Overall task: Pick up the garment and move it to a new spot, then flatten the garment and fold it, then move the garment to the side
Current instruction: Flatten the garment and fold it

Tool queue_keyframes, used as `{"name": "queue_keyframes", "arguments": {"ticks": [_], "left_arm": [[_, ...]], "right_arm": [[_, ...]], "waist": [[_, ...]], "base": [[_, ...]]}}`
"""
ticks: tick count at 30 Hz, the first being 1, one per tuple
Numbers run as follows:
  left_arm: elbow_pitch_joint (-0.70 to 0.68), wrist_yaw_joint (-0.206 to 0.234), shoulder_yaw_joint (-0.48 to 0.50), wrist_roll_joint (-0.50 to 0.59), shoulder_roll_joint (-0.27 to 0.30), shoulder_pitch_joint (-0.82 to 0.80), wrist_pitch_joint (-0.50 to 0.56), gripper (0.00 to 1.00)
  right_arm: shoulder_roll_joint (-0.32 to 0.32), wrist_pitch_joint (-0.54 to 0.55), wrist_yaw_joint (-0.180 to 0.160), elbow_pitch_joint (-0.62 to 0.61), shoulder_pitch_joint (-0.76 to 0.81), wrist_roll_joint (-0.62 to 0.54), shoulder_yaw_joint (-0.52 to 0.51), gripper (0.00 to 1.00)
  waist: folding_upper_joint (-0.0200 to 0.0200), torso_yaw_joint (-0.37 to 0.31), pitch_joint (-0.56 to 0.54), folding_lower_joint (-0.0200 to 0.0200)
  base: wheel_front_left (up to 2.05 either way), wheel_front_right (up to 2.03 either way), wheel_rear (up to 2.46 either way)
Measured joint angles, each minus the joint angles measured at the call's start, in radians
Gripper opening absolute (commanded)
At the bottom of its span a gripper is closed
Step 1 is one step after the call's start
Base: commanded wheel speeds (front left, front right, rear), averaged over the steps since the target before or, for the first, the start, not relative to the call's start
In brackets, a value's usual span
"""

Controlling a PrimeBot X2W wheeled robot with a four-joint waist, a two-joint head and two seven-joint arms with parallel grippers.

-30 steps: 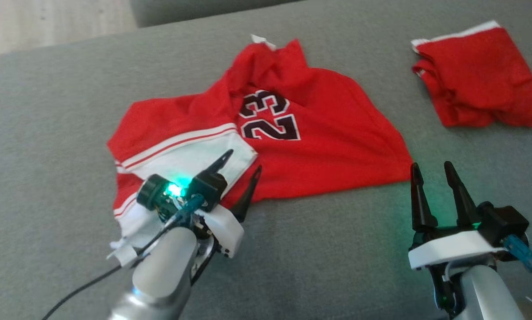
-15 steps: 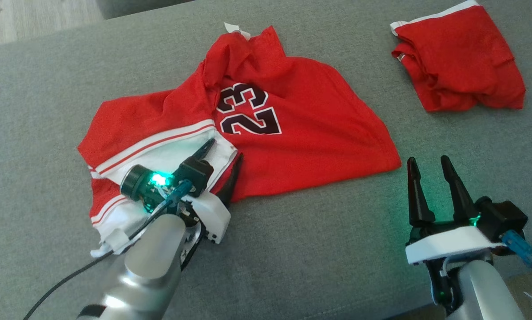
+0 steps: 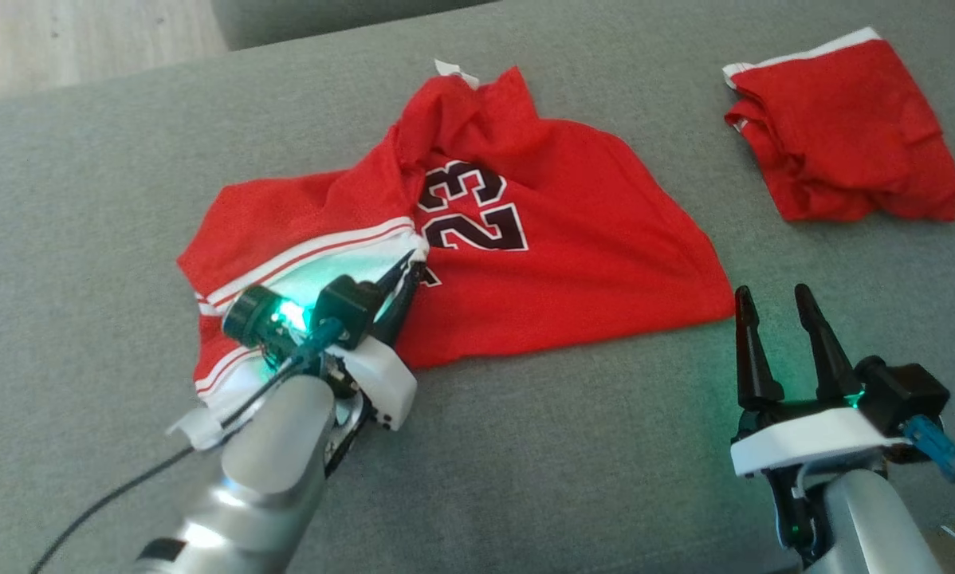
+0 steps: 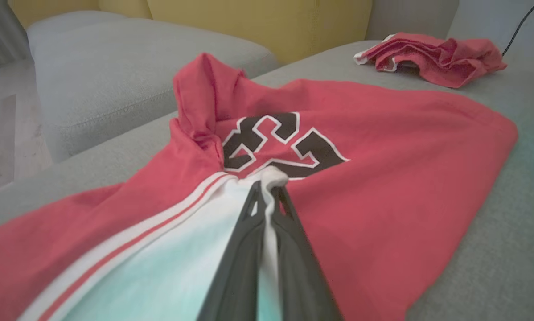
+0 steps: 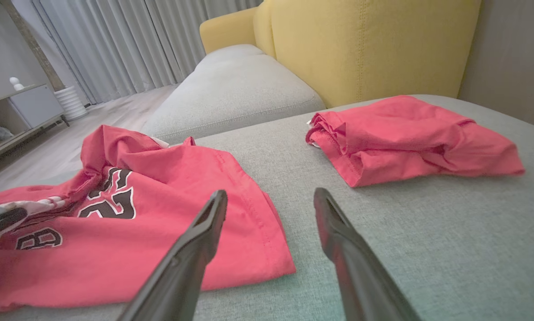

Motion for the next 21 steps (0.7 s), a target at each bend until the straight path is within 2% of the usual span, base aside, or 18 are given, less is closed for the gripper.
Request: {"name": "queue_keyframes", "arguments": {"ticks": [2, 4, 10, 13, 17, 21], "left_arm": [[-0.03, -0.01, -0.006, 0.0, 0.015, -0.007, 0.017, 0.0], [-0.066, -0.019, -0.012, 0.0, 0.058, -0.037, 0.049, 0.0], [-0.142, -0.028, -0.031, 0.001, 0.269, -0.245, 0.18, 0.0], [-0.159, -0.036, -0.079, -0.009, 0.357, -0.35, 0.245, 0.0], [-0.132, -0.036, -0.138, -0.039, 0.465, -0.467, 0.302, 0.0], [-0.066, -0.036, -0.174, -0.033, 0.535, -0.588, 0.339, 0.0]], "right_arm": [[0.0, 0.0, 0.0, 0.003, 0.0, 0.0, -0.001, 1.0], [0.0, 0.0, 0.0, 0.005, 0.0, 0.0, 0.002, 1.0], [0.0, 0.0, 0.0, 0.006, -0.003, 0.012, 0.037, 1.0], [0.0, 0.0, 0.0, 0.006, -0.018, 0.028, 0.056, 1.0], [0.0, 0.0, 0.0, 0.001, -0.055, 0.05, 0.083, 1.0], [0.0, 0.0, 0.0, -0.01, -0.063, 0.068, 0.095, 1.0]], "waist": [[0.0, 0.01, -0.01, 0.0], [0.0, 0.02, -0.018, -0.0001], [0.0, 0.014, -0.001, 0.0], [0.0, -0.002, 0.022, 0.0001], [0.0, -0.038, 0.061, 0.0001], [0.0, -0.075, 0.112, 0.0002]], "base": [[0.0, 0.0, 0.0], [0.0, 0.0, 0.0], [0.0, 0.0, 0.0], [0.0, 0.0, 0.0], [0.0, 0.0, 0.0], [0.0, 0.0, 0.0]]}}
